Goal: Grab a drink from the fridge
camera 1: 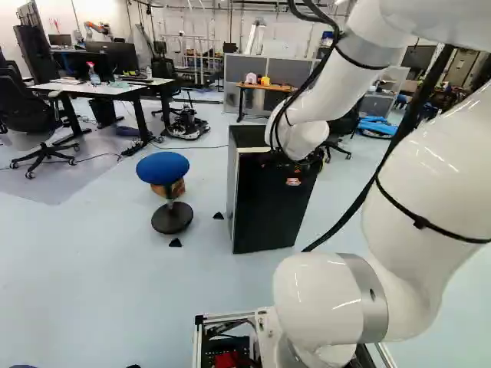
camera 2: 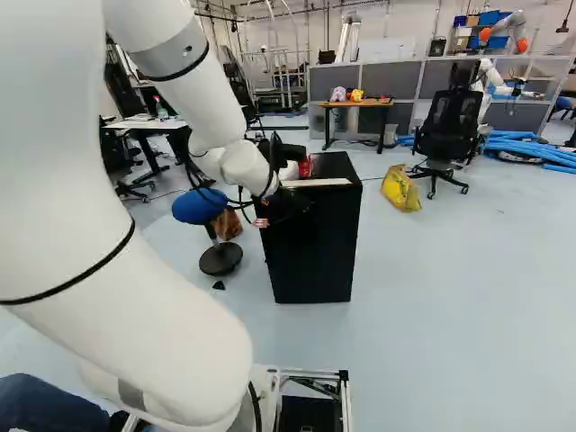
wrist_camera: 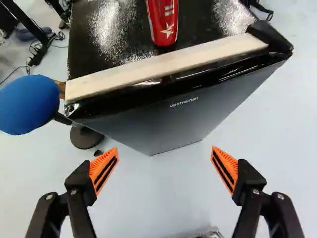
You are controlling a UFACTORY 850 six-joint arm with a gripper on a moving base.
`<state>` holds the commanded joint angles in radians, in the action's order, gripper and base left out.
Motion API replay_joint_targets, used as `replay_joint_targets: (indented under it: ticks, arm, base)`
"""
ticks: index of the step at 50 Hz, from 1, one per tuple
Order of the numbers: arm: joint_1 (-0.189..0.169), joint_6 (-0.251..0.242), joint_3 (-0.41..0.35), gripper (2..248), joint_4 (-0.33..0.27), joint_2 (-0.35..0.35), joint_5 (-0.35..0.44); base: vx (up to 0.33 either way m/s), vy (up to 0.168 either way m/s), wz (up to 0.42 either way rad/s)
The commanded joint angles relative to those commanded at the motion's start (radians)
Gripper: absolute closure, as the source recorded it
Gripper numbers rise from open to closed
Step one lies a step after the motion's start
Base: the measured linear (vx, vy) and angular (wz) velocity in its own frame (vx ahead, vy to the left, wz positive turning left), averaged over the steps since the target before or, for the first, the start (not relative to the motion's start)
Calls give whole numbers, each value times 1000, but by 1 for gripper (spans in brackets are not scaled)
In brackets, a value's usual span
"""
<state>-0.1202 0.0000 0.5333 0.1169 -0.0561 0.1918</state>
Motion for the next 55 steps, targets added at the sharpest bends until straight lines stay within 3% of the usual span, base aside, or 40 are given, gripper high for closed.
replay_joint_targets:
  ticks: [31, 55]
  arm:
    - [0, 0, -3, 3, -35, -1, 265]
    - [0, 0, 0, 3, -63, 55, 449]
  base:
    - [0, 0, 0]
    - [0, 0, 0]
